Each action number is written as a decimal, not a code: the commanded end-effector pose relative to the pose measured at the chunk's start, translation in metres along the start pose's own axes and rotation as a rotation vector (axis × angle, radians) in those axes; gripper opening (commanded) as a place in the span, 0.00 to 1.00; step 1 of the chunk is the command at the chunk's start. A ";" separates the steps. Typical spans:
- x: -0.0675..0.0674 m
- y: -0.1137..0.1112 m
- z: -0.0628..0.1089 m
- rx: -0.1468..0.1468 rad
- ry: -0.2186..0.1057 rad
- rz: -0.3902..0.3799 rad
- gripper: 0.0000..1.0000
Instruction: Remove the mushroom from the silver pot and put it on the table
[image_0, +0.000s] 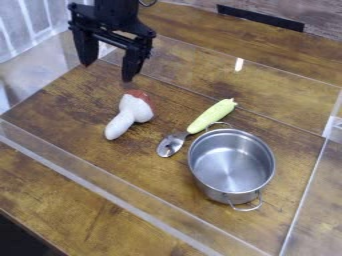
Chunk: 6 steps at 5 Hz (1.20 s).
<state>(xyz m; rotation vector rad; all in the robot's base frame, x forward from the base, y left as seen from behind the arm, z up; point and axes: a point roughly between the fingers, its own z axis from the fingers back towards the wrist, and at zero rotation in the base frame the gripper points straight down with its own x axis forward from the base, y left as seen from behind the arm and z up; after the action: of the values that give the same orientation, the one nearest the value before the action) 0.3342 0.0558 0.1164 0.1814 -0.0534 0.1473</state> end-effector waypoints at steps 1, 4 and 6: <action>0.004 0.015 0.002 -0.023 -0.017 0.037 1.00; 0.005 0.027 0.019 -0.121 0.014 0.165 1.00; 0.001 0.017 0.036 -0.153 0.020 0.165 1.00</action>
<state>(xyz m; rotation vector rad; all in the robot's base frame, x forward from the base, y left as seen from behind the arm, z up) 0.3297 0.0666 0.1206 0.0180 0.0468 0.3127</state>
